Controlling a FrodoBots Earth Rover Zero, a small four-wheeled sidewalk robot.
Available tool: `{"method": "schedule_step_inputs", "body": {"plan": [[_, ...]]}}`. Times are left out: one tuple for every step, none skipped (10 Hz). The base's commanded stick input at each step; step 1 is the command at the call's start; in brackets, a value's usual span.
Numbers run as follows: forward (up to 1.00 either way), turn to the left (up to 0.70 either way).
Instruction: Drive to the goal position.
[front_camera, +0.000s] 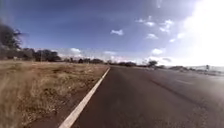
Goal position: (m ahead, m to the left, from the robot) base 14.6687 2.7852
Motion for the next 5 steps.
{"method": "schedule_step_inputs", "body": {"plan": [[0.45, 0.0], [0.45, 0.0], [0.45, 0.0], [0.45, 0.0], [0.45, 0.0]]}}
